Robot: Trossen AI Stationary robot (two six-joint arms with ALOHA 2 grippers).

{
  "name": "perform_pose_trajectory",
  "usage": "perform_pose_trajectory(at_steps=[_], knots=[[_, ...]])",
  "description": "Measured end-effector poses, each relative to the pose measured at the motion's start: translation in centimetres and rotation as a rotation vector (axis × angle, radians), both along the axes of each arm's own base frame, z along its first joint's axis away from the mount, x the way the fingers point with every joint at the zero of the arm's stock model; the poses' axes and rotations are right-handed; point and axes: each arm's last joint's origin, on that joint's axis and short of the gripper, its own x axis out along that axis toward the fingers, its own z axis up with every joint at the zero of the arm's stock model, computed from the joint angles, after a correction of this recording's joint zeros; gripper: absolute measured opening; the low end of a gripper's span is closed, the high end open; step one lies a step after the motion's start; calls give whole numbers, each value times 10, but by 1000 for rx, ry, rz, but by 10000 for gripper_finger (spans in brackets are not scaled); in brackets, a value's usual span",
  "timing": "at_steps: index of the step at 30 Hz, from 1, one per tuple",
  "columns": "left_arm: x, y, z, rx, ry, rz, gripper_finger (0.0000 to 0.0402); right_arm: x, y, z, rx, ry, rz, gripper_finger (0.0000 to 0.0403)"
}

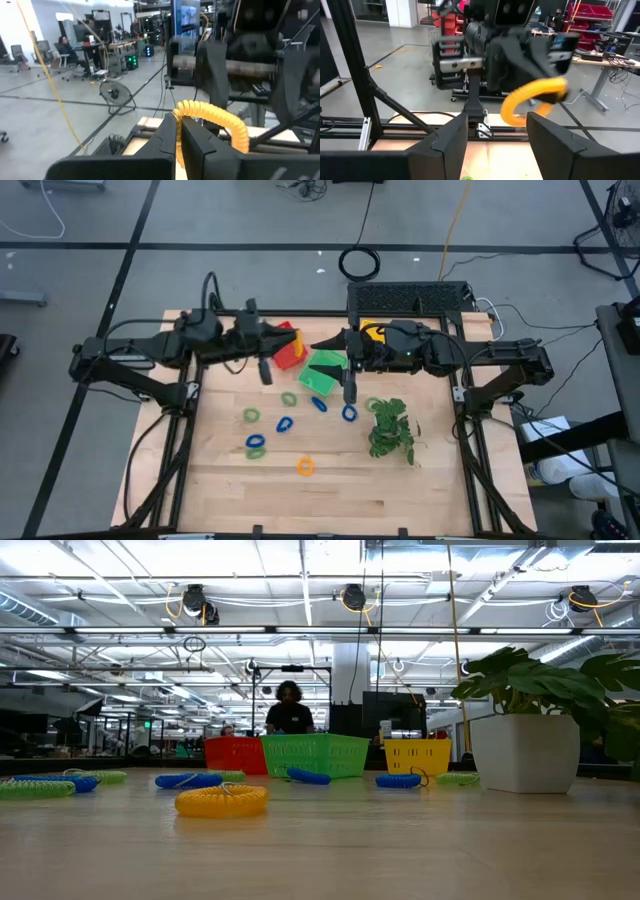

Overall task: Sort spring keychains
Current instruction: Put the yellow spring keychain into the yellow bin

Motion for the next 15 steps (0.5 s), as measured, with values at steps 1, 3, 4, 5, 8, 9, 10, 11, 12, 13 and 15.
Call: perform_pose_trajectory(at_steps=[1, 3, 4, 5, 8, 9, 10, 11, 12, 13, 15], knots=[[4, 1, 3, 4, -3, -5, 7, 0, 0, 1, 1, -8, 0, 192], [15, 2, 7, 7, 1, -15, 7, 0, 0, 2, 2, -22, 0, 192], [19, 2, 9, 8, -1, -17, 7, 0, 0, 2, 4, -23, 0, 192], [23, 2, 8, 8, 8, -18, 7, 0, 0, 2, 5, -22, 0, 192], [33, 2, 11, 8, 3, -25, 7, 0, 0, 2, 4, -16, -2, 192], [34, 1, 11, 8, 2, -35, 7, 0, 0, 2, 4, -17, -2, 192], [35, 1, 12, 8, -1, -42, 7, 0, 0, 2, 5, -18, -3, 192], [36, 1, 13, 8, -2, -43, 7, 0, 0, 2, 5, -18, -3, 192], [36, 1, 13, 8, -1, -42, 7, 0, 0, 2, 5, -17, -2, 190], [36, 1, 12, 8, 2, -42, 7, 0, 0, 2, 5, -16, -2, 188], [36, 1, 12, 3, 1, -42, 7, 0, 0, 1, 5, -15, -1, 177]])
